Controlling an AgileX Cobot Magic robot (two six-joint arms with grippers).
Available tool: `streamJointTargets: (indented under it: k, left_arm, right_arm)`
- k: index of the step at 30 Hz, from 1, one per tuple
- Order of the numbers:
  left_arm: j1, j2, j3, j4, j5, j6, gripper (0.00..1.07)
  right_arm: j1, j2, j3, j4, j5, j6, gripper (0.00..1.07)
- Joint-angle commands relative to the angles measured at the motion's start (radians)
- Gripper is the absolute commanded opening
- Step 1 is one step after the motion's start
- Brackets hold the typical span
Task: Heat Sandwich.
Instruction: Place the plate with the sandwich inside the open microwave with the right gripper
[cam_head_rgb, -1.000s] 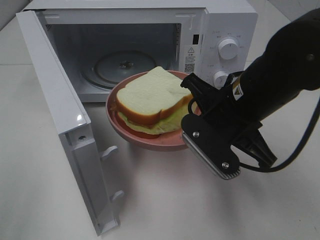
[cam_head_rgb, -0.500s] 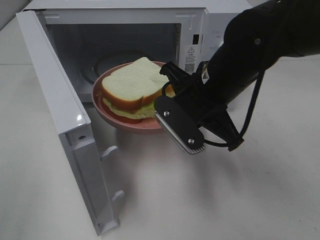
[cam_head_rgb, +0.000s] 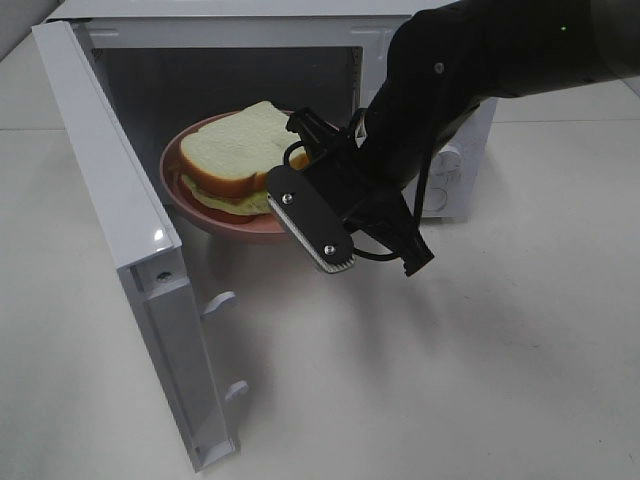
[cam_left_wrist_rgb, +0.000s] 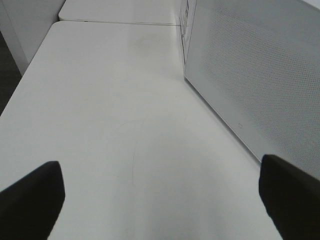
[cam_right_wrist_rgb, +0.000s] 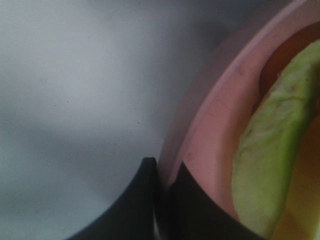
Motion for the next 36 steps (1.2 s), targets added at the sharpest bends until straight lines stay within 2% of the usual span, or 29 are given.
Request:
streamJointTargets:
  k: [1,11,19,27,36]
  left_arm:
    - [0.002,-0.028,0.002,0.000,-0.009,0.000,1.03]
    - [0.002,-0.028,0.002,0.000,-0.009,0.000,1.03]
    - [0.002,-0.028,0.002,0.000,-0.009,0.000,1.03]
    - [0.002,-0.028,0.002,0.000,-0.009,0.000,1.03]
    - [0.002,-0.028,0.002,0.000,-0.009,0.000,1.03]
  right_arm:
    - [0.001,0.019,-0.041,0.005,-0.009,-0.001,0.00]
    - [0.000,0.120,-0.168,-0.005,0.039,0.066,0.00]
    - [-0.003,0.195,-0.306,-0.079,0.117,0.175,0.00]
    - [-0.006,0.247,-0.394,-0.087,0.157,0.217,0.00]
    - [-0.016,0.321,-0.506,-0.160,0.193,0.349,0.01]
